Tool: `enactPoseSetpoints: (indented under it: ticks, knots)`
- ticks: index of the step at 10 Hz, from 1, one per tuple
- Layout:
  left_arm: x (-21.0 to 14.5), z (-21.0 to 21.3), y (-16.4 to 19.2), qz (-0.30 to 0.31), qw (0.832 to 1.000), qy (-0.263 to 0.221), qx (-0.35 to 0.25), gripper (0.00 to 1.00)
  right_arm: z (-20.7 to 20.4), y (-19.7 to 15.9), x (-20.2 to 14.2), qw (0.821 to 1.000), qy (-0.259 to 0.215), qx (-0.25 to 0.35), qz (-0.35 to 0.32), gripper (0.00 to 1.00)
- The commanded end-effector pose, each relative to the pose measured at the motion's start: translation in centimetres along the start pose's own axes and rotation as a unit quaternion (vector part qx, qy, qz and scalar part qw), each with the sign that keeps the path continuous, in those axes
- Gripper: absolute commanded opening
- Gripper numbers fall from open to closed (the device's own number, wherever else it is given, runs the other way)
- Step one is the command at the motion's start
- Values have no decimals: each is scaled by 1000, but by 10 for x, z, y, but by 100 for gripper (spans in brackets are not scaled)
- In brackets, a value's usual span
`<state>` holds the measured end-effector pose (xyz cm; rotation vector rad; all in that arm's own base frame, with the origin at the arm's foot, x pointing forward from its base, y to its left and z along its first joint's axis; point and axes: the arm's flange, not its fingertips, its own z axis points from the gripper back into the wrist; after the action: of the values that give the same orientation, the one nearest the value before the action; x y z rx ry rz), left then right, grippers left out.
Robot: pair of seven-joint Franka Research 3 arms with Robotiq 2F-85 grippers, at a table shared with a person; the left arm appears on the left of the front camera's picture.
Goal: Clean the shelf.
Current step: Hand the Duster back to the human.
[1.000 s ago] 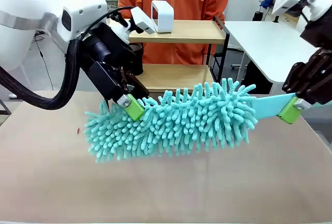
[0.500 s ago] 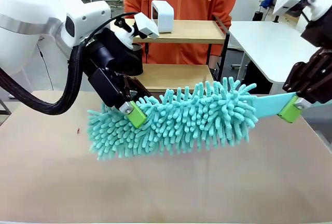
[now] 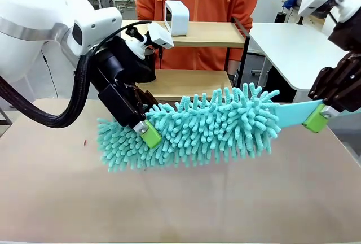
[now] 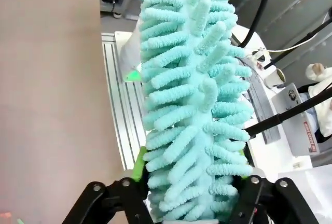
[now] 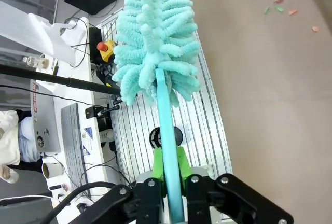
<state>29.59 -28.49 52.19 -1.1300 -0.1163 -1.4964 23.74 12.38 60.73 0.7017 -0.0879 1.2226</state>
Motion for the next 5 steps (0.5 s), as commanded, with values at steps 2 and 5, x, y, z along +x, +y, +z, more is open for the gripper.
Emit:
enactPoseSetpoints:
  ticks: [2, 5]
  knots:
    - [-2, -3, 0, -12, 1000, 4, 6, 0, 6, 0, -2, 1000, -6, 4, 5, 13]
    - [-3, -1, 1, -11, 1000, -1, 3, 0, 6, -1, -2, 1000, -6, 1, 2, 13]
